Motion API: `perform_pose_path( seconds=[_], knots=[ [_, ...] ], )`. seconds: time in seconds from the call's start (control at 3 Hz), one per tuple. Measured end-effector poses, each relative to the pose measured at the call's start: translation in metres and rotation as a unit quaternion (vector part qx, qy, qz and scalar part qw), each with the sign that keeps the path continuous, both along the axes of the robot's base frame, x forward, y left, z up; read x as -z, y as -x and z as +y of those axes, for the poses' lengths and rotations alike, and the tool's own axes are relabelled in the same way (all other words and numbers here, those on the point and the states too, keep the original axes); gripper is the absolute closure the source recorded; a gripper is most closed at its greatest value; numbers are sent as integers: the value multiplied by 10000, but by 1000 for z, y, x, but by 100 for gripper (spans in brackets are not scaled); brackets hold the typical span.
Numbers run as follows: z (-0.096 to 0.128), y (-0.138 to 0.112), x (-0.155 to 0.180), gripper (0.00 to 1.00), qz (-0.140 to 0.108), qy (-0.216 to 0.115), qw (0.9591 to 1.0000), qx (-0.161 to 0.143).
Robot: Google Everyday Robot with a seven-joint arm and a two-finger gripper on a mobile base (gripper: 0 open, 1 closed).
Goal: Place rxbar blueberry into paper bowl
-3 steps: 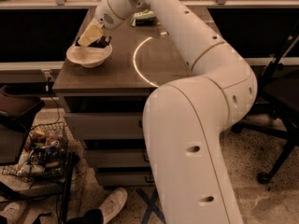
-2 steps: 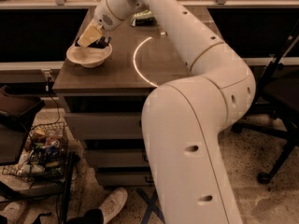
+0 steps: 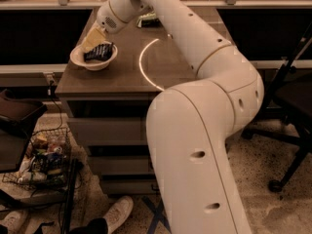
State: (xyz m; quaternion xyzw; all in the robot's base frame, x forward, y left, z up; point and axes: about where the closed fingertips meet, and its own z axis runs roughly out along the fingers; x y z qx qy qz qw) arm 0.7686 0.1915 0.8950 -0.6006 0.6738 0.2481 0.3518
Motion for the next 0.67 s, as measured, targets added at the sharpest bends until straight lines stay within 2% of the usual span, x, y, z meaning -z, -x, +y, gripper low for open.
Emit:
perform_pose_path(
  seconds=[0.67],
  knots=[
    [2,0,2,0,13,4,10000,-12]
  ],
)
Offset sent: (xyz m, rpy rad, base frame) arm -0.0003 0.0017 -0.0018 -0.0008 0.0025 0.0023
